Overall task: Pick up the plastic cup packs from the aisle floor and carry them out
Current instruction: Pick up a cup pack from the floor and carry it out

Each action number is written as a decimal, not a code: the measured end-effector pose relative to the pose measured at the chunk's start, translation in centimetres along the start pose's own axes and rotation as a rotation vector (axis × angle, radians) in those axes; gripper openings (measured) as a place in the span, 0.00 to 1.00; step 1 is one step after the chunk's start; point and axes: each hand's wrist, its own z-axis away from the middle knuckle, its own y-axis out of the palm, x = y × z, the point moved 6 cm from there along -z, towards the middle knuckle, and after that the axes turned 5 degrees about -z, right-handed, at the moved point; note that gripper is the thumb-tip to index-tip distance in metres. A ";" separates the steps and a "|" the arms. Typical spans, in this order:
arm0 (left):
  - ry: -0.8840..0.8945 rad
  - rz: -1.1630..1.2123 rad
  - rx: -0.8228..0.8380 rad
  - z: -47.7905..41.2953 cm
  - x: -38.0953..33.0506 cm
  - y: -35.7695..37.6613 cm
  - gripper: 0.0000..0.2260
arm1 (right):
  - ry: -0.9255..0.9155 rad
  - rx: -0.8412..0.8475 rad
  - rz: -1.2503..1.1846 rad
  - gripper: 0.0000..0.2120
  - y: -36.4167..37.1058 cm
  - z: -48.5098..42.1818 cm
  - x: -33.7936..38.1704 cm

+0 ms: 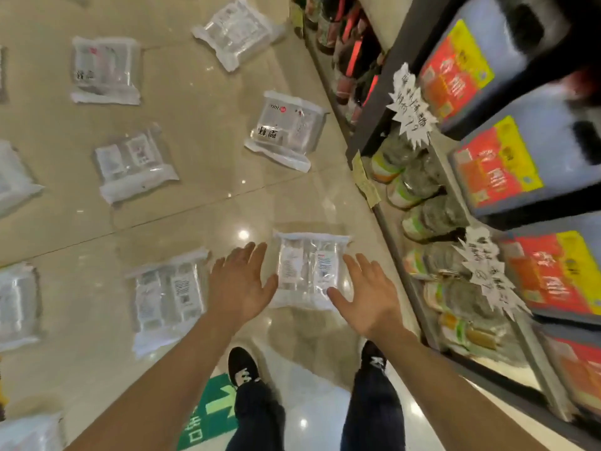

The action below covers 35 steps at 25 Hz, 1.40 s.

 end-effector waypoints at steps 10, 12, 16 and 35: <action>-0.065 -0.048 0.014 -15.6 2.2 30.7 0.34 | 0.116 0.001 -0.030 0.35 25.0 -18.5 -16.8; -0.126 -0.011 0.033 -17.4 3.2 35.2 0.34 | 0.153 -0.012 -0.069 0.35 29.0 -20.2 -19.2; -0.191 0.222 0.073 -18.3 4.2 41.2 0.37 | 0.193 -0.004 -0.201 0.36 34.0 -21.6 -21.4; -0.305 0.530 -0.544 -8.6 7.1 -1.7 0.31 | -0.217 -0.398 -0.339 0.36 -3.3 -15.3 5.6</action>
